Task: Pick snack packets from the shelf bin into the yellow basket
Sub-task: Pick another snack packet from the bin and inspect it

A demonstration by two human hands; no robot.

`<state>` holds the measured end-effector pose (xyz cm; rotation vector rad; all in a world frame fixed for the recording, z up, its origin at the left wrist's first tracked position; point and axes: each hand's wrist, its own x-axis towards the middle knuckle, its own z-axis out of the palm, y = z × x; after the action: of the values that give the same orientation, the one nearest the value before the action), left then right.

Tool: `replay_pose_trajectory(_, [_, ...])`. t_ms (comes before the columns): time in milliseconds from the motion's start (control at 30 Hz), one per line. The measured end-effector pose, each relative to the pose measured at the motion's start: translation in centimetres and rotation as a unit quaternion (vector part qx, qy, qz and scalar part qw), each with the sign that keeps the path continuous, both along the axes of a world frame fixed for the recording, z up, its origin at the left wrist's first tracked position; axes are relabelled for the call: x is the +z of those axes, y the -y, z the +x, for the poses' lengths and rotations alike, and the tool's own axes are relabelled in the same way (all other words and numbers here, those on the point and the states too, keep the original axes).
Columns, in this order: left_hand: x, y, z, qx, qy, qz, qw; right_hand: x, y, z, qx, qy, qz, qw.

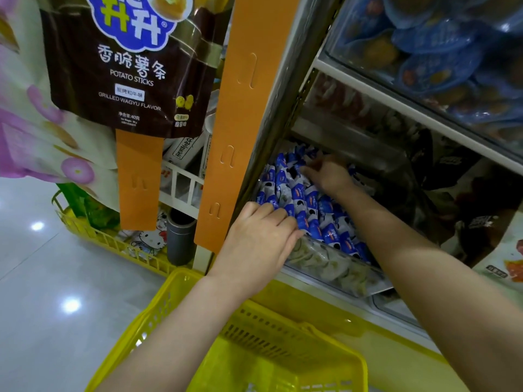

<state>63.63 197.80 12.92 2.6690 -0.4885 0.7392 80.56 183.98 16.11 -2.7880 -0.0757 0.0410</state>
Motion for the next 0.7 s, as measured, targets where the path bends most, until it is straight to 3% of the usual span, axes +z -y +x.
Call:
replay_pose_trajectory(167, [0.0,0.1,0.0,-0.004,-0.011,-0.004,1.0,-0.4,-0.6,0.6,-0.017,-0.012,-0.033,0.999])
replay_pose_trajectory(267, [0.0,0.0,-0.1,-0.011,-0.015,-0.011,1.0,-0.2,-0.4,0.3,-0.041,0.001,0.021,0.999])
replay_pose_trajectory(433, [0.0,0.0,-0.2,-0.022,-0.025,-0.042,0.999,1.6,0.8,-2.9,-0.035,0.128,0.13,0.983])
replay_pose_trajectory(533, [0.1,0.3,-0.5,-0.036,-0.04,-0.123,0.991,3.1,1.4,-6.4,-0.014,0.189,0.218,0.957])
replay_pose_trajectory(700, [0.7,1.2,-2.5,-0.02,-0.052,-0.322,0.945,3.5,2.3,-14.4,0.047,0.132,0.396,0.908])
